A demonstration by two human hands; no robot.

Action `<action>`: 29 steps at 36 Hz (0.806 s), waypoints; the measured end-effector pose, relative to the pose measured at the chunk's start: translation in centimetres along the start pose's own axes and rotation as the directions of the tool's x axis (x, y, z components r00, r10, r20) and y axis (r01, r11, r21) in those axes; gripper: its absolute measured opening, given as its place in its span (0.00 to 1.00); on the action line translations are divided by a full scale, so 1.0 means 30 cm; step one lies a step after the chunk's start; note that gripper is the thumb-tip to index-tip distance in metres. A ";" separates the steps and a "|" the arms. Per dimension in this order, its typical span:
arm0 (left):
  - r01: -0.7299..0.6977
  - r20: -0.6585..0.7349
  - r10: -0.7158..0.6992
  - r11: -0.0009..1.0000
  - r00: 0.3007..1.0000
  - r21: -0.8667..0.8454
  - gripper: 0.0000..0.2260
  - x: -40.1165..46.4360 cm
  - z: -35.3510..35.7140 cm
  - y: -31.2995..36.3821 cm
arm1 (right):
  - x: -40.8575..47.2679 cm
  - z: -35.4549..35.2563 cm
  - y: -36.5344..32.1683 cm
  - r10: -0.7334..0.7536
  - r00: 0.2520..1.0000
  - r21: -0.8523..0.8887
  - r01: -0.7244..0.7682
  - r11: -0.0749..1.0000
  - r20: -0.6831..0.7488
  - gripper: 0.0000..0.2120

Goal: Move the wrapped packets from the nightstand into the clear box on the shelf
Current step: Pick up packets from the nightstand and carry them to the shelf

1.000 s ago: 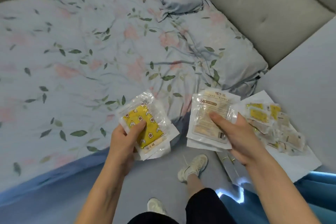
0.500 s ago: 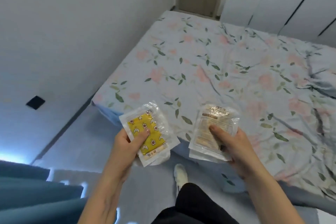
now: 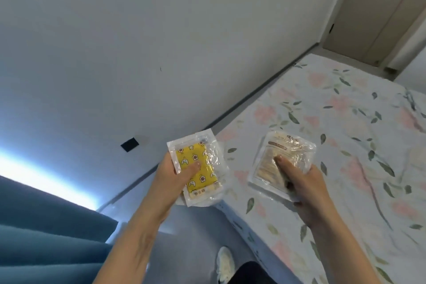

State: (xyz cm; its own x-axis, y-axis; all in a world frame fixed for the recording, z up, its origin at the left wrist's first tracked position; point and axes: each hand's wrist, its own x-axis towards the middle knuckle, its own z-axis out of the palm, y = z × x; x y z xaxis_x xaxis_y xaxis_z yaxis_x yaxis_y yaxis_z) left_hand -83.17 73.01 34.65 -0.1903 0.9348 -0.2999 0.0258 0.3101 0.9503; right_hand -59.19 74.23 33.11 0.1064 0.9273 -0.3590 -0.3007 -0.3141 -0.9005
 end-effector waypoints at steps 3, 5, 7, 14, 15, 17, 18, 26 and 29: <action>0.021 -0.059 -0.020 1.000 0.998 0.019 0.07 0.102 -0.053 0.038 | 0.125 0.088 -0.045 0.017 0.998 0.010 -0.018 1.000 0.057 0.07; 0.013 -0.086 -0.012 1.000 0.996 0.015 0.05 0.164 -0.079 0.064 | 0.185 0.138 -0.069 0.021 0.997 -0.005 -0.021 1.000 0.074 0.07; 0.002 -0.104 -0.002 1.000 0.995 0.007 0.05 0.223 -0.092 0.091 | 0.238 0.179 -0.088 0.025 0.995 -0.016 -0.023 1.000 0.094 0.07; -0.015 -0.129 0.010 0.999 0.992 -0.040 0.06 0.413 -0.105 0.145 | 0.400 0.269 -0.111 0.042 0.990 -0.050 -0.036 0.998 0.136 0.05; -0.009 -0.137 0.003 0.999 0.991 -0.047 0.06 0.437 -0.109 0.148 | 0.417 0.279 -0.110 0.044 0.990 -0.050 -0.037 0.998 0.133 0.05; 0.011 -0.144 -0.021 0.998 0.989 -0.065 0.06 0.483 -0.121 0.155 | 0.448 0.300 -0.113 0.047 0.991 -0.041 -0.042 0.998 0.125 0.05; 0.020 -0.140 -0.030 0.997 0.990 -0.074 0.06 0.506 -0.128 0.160 | 0.462 0.309 -0.116 0.049 0.991 -0.036 -0.045 0.998 0.122 0.06; 0.012 -0.071 -0.016 0.998 0.997 -0.061 0.07 0.746 -0.249 0.226 | 0.601 0.463 -0.133 0.034 0.998 -0.022 -0.033 0.999 0.044 0.08; 0.018 -0.028 -0.020 0.999 0.999 -0.051 0.08 0.880 -0.318 0.252 | 0.677 0.567 -0.133 0.014 1.000 -0.004 -0.014 1.000 0.022 0.07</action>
State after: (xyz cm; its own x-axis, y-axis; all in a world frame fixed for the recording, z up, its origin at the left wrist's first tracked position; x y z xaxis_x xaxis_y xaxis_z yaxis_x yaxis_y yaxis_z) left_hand -97.36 98.38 34.70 -0.2179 0.9234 -0.3161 -0.0279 0.3178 0.9477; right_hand -71.95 97.78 33.57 0.0816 0.9270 -0.3660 -0.2986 -0.3276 -0.8964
